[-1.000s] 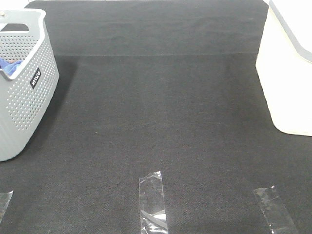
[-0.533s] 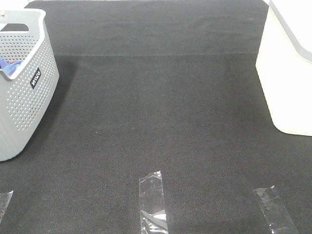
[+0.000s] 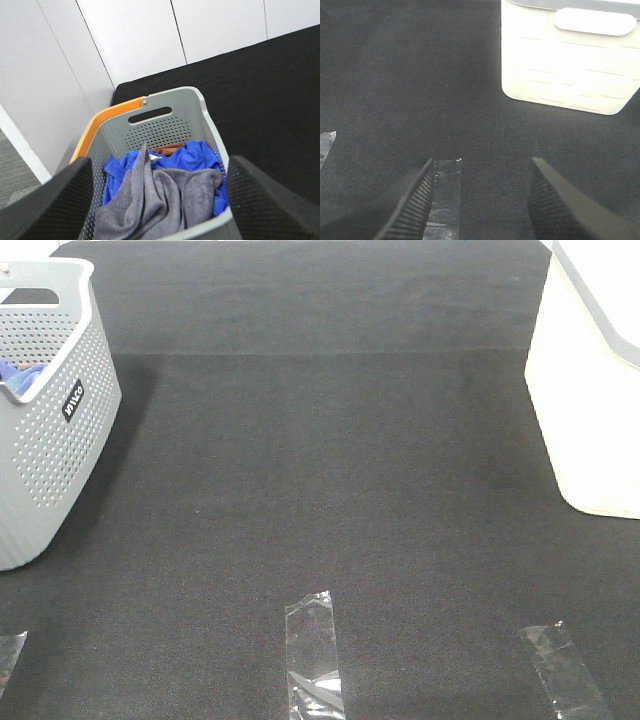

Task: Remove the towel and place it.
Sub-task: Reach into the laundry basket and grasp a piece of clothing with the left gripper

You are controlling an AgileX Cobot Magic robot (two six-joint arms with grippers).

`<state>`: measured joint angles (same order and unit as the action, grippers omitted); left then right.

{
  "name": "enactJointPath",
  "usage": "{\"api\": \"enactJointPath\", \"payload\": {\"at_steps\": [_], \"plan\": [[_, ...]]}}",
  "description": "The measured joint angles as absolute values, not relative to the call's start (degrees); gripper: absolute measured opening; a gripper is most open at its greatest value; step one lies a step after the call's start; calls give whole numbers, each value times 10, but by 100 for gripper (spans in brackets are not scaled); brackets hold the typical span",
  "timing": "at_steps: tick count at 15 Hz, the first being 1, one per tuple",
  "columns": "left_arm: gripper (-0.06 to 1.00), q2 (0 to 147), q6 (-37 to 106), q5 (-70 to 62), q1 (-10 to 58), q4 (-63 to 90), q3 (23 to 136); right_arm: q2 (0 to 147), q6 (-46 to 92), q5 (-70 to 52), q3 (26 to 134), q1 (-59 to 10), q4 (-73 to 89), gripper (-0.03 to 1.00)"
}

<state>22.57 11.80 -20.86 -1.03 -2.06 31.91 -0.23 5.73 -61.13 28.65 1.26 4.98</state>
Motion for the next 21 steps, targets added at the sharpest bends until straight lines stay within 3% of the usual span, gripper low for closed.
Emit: {"api": "enactJointPath", "payload": {"at_steps": [5, 9, 14, 21], "plan": [[71, 502, 114, -215, -10, -41, 458, -2, 57, -611, 286, 13, 50, 53], [71, 680, -21, -284, -10, -108, 592, -2, 57, -611, 286, 13, 50, 53], [62, 855, -111, -425, -10, -230, 773, -2, 57, -611, 286, 13, 50, 53], [60, 1038, -112, -536, -42, -256, 961, -2, 57, -611, 286, 13, 50, 53]]}}
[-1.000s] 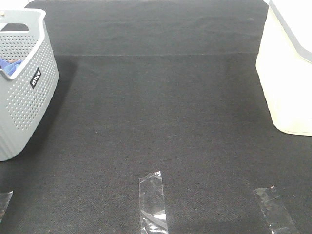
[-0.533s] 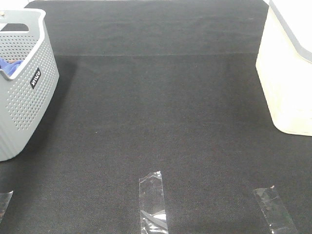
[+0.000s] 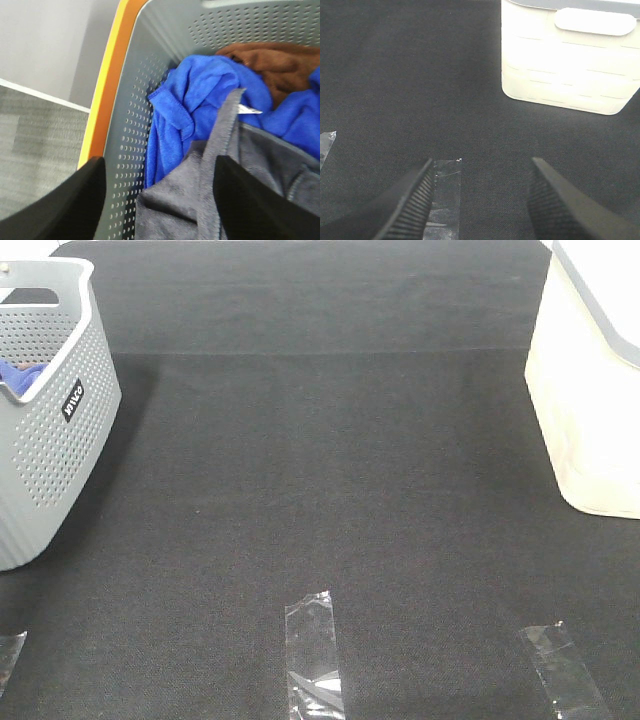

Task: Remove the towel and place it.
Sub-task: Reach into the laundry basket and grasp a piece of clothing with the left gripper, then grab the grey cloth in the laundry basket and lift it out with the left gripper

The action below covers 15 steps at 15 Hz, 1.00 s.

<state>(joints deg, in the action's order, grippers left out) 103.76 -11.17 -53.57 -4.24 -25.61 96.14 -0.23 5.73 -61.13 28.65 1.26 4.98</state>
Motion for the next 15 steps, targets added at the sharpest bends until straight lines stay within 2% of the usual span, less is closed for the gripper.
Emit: {"api": "enactJointPath", "payload": {"at_steps": [8, 15], "plan": [[60, 1156, -93, -496, -50, -236, 988, -2, 57, -611, 286, 13, 50, 53], [60, 1196, -91, -445, -50, -233, 989, -2, 57, -611, 286, 13, 50, 53]]}}
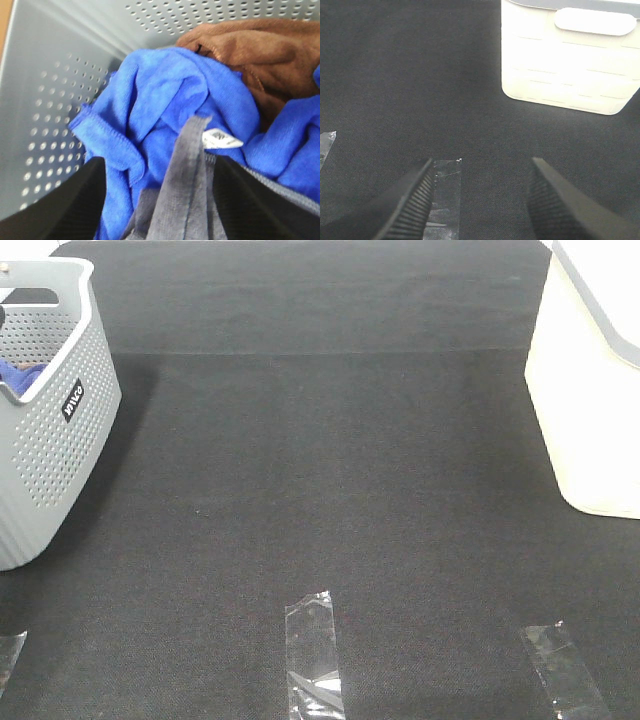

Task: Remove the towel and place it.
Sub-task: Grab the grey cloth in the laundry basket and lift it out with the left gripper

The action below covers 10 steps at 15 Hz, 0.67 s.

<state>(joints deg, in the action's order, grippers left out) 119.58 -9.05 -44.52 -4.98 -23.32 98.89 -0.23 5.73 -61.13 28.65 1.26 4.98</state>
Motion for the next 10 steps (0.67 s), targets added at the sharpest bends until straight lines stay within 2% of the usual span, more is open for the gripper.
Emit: {"api": "enactJointPath", "payload": {"at_steps": [6, 7, 10], "plan": [[60, 1227, -85, -430, -50, -230, 989, -2, 57, -611, 286, 13, 50, 53], [57, 1227, -85, -423, -50, -230, 989, -2, 57, -611, 286, 13, 50, 53], [40, 1227, -84, -418, -50, -230, 989, -2, 57, -611, 286, 13, 50, 53]]}}
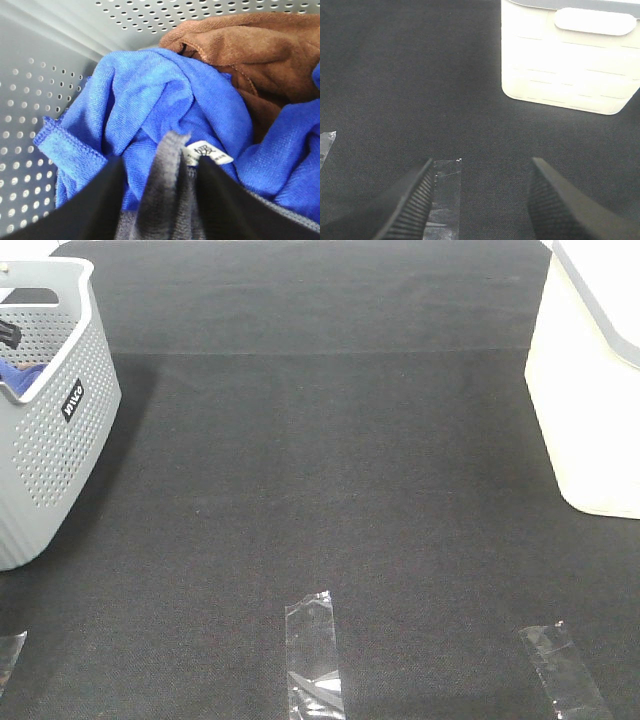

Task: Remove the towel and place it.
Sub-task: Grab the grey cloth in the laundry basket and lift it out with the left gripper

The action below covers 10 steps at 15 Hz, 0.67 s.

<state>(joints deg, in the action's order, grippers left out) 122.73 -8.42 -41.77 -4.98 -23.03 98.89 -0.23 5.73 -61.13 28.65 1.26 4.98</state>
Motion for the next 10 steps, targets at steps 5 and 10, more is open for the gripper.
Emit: {"api": "enactJointPath", "payload": {"at_steps": [5, 10], "plan": [[0, 1227, -63, -418, -50, -230, 989, -2, 57, -611, 286, 13, 50, 53], [0, 1212, -47, -418, -50, -230, 989, -2, 57, -611, 286, 13, 50, 53]]}}
